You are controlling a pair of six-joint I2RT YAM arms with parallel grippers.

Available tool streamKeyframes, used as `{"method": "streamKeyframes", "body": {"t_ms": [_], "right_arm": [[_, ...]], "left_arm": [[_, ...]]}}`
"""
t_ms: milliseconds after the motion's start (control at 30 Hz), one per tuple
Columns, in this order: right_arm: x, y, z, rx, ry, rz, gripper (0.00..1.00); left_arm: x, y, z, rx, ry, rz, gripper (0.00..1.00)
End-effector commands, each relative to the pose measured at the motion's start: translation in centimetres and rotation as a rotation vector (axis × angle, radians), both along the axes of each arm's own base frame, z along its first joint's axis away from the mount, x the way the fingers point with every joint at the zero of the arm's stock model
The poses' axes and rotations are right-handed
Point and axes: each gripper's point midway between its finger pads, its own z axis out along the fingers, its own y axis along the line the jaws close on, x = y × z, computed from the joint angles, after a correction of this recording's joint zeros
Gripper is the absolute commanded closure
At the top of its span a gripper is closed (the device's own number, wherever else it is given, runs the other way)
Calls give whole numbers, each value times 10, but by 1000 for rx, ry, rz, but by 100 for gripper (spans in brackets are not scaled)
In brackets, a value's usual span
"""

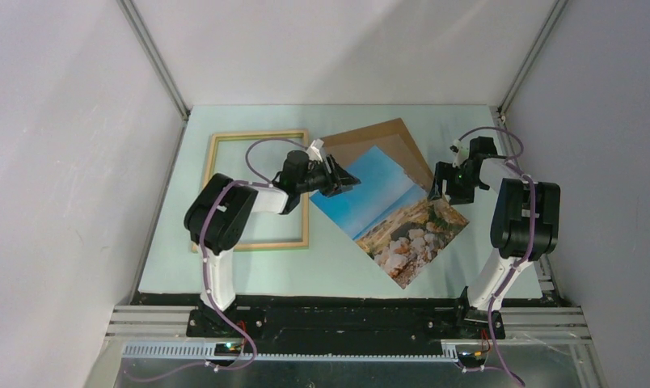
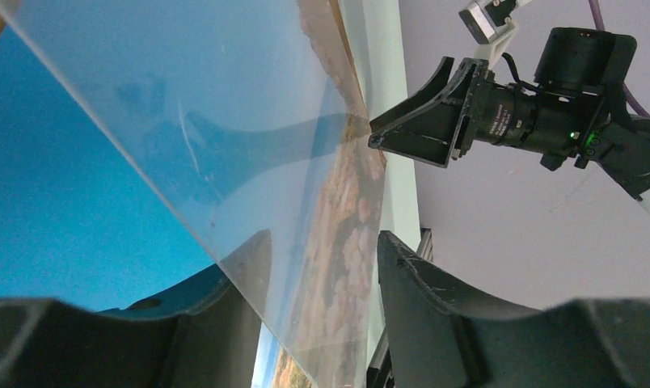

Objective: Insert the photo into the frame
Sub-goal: Pick up the photo frame item at the center of the board.

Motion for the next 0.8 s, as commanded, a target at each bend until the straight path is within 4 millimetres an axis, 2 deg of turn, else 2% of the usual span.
{"method": "streamKeyframes", "body": {"t_ms": [0, 167, 333, 433, 467, 533, 767], "right_arm": [[-8, 17, 9, 64, 7, 14, 22], [-7, 17, 12, 67, -4, 13, 22], [-3, 16, 24, 79, -43, 17, 20], [0, 13, 35, 93, -79, 12, 13], [1, 12, 40, 100, -96, 11, 8], [4, 9, 50, 110, -129, 4, 2], [10, 4, 98, 137, -283, 11, 1]], "left_arm": [[11, -9, 12, -8, -78, -26, 48], [17, -9, 3, 43, -70, -22, 59], [20, -12, 3, 56, -67, -44, 80], [20, -14, 8, 73, -84, -68, 92], [22, -12, 10, 80, -97, -71, 98], [22, -10, 18, 82, -110, -78, 100], [20, -6, 57, 13, -161, -149, 100]]}}
